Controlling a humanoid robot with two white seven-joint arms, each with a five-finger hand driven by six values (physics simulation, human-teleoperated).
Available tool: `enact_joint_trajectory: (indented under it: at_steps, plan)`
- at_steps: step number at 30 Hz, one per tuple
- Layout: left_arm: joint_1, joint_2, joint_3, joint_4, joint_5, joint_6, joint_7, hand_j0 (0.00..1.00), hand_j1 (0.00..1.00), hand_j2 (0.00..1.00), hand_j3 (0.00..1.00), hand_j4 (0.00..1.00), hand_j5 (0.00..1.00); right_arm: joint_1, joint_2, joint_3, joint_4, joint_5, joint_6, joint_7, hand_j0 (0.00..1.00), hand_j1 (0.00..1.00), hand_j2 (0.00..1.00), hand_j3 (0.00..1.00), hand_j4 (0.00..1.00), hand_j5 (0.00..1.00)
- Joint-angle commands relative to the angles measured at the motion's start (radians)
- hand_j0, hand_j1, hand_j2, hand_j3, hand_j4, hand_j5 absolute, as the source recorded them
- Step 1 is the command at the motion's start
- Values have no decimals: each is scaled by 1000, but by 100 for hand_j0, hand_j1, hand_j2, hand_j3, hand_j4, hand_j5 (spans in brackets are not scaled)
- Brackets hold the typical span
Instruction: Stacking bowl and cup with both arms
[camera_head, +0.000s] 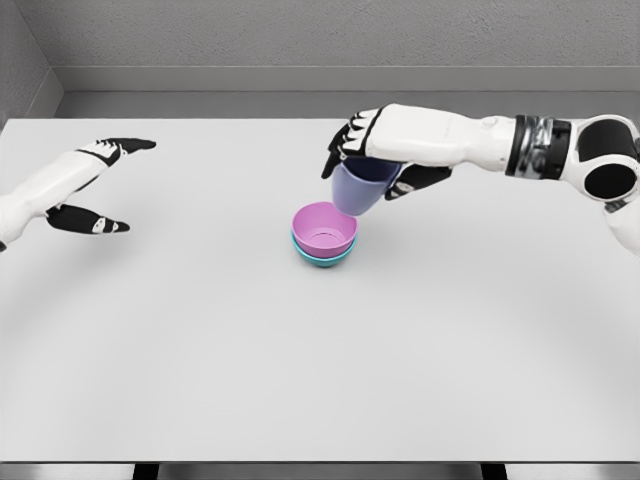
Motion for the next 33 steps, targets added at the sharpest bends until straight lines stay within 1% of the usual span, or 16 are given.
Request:
enact_joint_trajectory:
  at_steps: [1, 10, 16, 18, 21, 29, 33]
  plan:
    - [-2, 0, 2, 1, 8, 2, 0, 100, 100, 100, 100, 100, 100, -2, 16, 9, -3, -4, 3, 0, 70, 70, 70, 70, 70, 70]
    - [-2, 0, 2, 13, 8, 2, 1, 100, 100, 100, 100, 100, 100, 0, 56, 28, 2, -2, 3, 0, 70, 70, 70, 70, 70, 70]
    - [-2, -1, 2, 13, 8, 2, 0, 100, 100, 100, 100, 100, 100, 0, 60, 48, 7, 13, 3, -2, 70, 70, 70, 70, 70, 70]
    - [-2, -1, 2, 13, 8, 2, 0, 100, 100, 100, 100, 100, 100, 2, 76, 51, 10, 24, 3, -2, 70, 70, 70, 70, 70, 70]
    - [-2, -1, 2, 13, 8, 2, 0, 100, 100, 100, 100, 100, 100, 0, 82, 55, 11, 27, 3, -2, 70, 70, 70, 70, 70, 70]
    - [-2, -1, 2, 13, 9, 2, 0, 100, 100, 100, 100, 100, 100, -3, 103, 55, 68, 41, 3, -2, 70, 70, 70, 70, 70, 70]
    - [-2, -1, 2, 13, 8, 2, 0, 100, 100, 100, 100, 100, 100, -5, 105, 55, 71, 41, 3, -2, 70, 70, 70, 70, 70, 70]
